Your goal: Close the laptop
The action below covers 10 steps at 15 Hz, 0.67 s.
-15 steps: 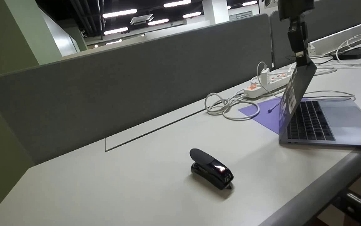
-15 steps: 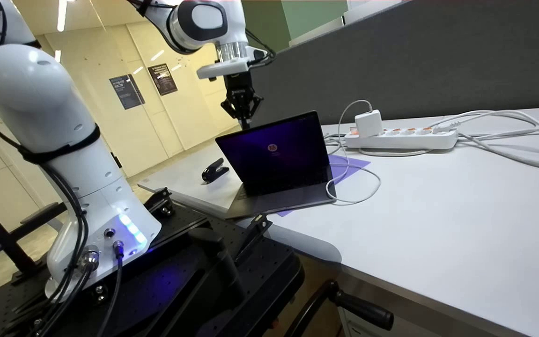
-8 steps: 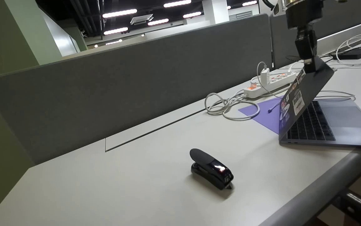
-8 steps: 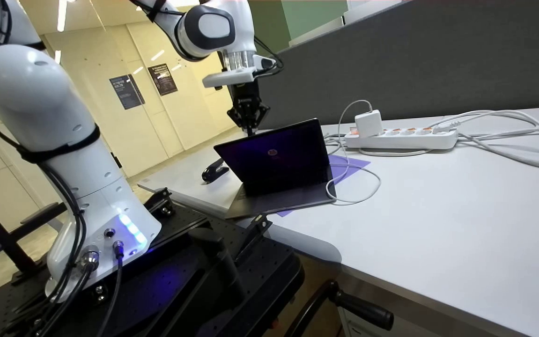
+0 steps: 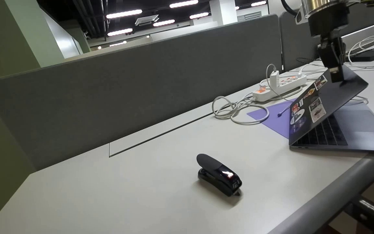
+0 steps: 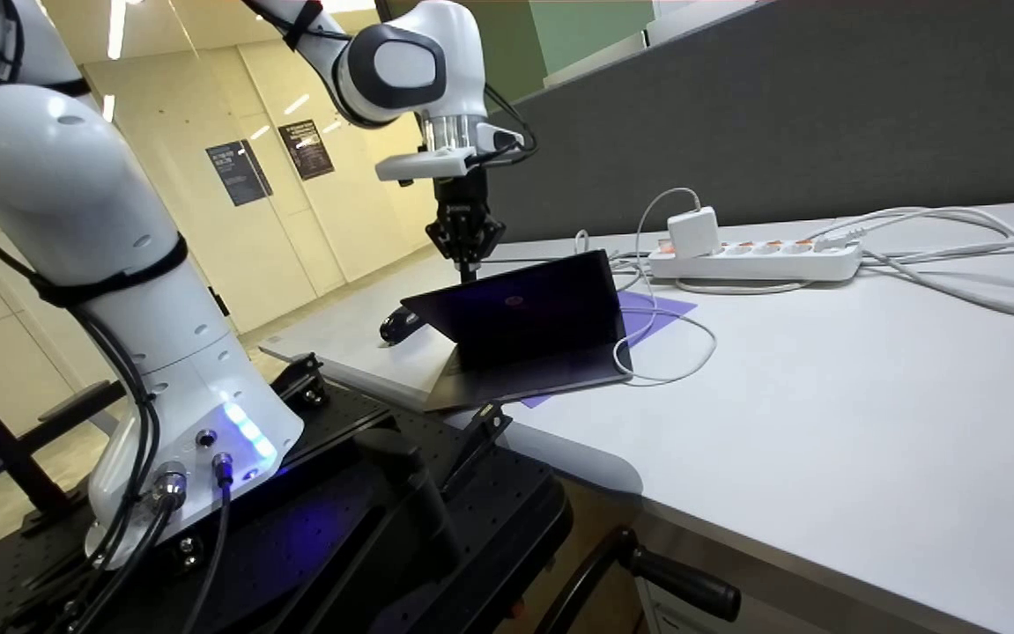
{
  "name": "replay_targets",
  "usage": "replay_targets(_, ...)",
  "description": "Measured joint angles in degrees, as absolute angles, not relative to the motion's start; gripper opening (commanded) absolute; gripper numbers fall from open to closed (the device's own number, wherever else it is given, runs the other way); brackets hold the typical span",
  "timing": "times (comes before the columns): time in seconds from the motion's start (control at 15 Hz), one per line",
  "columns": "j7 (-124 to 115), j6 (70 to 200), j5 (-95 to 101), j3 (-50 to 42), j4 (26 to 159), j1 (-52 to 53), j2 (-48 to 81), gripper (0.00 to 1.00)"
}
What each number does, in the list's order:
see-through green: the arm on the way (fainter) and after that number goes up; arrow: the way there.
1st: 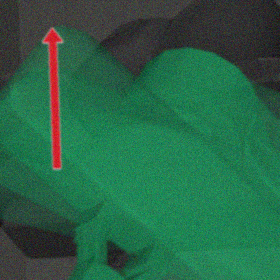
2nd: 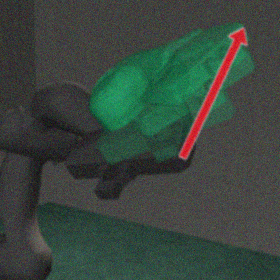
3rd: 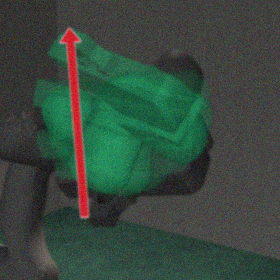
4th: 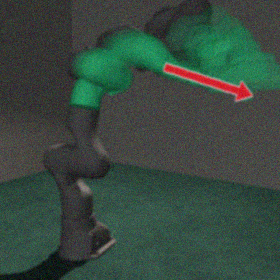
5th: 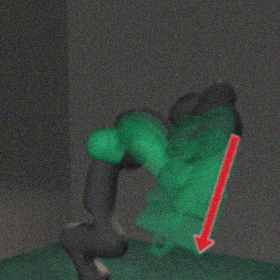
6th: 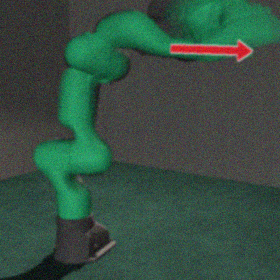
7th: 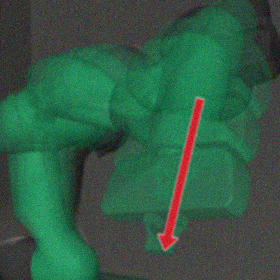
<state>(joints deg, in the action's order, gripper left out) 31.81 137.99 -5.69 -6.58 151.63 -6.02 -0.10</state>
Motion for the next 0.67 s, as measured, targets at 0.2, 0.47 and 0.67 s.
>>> replay_targets(0.2, 31.5, 140.0, -6.2, -7.1, 153.6, -6.9, 0.4, 0.0)
replay_targets(0.47, 31.6, 146.9, -6.5, -7.5, 155.5, -8.1, 2.6, 0.01)
replay_targets(0.67, 31.6, 147.8, -6.6, -7.6, 155.5, -8.3, 3.5, 0.0)
